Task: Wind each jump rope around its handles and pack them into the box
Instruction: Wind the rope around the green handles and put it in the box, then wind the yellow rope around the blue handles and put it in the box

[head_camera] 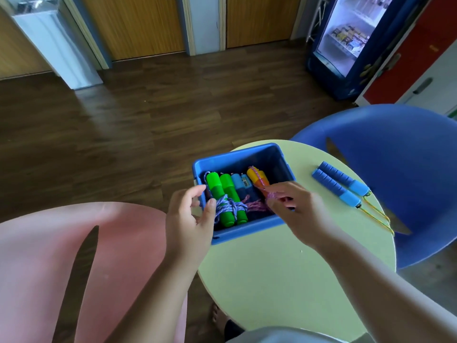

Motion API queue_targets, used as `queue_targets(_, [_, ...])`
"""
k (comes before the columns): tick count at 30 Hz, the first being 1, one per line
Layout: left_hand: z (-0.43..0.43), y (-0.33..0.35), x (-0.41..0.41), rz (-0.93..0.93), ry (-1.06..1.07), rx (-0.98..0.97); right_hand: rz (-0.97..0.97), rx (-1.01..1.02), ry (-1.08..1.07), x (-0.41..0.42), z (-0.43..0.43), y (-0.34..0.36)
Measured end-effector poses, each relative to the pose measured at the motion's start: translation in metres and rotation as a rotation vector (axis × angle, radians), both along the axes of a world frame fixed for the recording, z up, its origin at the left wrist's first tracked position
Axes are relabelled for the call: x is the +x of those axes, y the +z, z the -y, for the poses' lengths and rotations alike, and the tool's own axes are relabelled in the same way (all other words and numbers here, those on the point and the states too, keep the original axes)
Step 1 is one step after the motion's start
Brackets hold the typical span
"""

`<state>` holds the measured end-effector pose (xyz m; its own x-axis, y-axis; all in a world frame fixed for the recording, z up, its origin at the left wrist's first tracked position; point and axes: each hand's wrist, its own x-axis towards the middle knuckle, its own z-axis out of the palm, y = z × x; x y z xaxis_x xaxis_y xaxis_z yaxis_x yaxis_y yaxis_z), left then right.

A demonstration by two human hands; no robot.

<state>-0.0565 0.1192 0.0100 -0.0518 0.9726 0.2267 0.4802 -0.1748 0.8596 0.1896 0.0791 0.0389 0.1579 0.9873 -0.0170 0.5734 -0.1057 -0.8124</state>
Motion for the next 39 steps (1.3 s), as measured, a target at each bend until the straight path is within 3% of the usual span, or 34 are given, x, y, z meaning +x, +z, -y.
queue_targets(5, [0.025, 0.044, 0.081, 0.163, -0.212, -0.013, -0.045, -0.012, -0.216, 0.071, 0.020, 0.017])
queue_targets(8, [0.049, 0.047, 0.149, 0.233, -0.403, -0.202, -0.032, -0.033, -0.345, 0.132, 0.027, 0.006])
queue_targets(11, [0.060, 0.023, 0.214, 0.146, -0.530, -0.472, -0.021, -0.060, -0.389, 0.198, 0.030, -0.017])
queue_targets(14, [0.052, -0.001, 0.269, 0.079, -0.467, -0.719, -0.018, -0.143, -0.380, 0.256, 0.025, -0.040])
queue_targets(21, [0.013, -0.036, 0.357, 0.061, -0.246, -0.940, 0.139, -0.268, -0.084, 0.322, -0.007, -0.088])
queue_targets(27, [0.014, -0.075, 0.396, -0.087, -0.206, -0.846, 0.101, -0.274, -0.018, 0.327, -0.020, -0.112])
queue_targets(39, [0.046, -0.073, 0.429, 0.161, -0.023, -0.709, -0.287, -0.387, -0.110, 0.335, 0.017, -0.124])
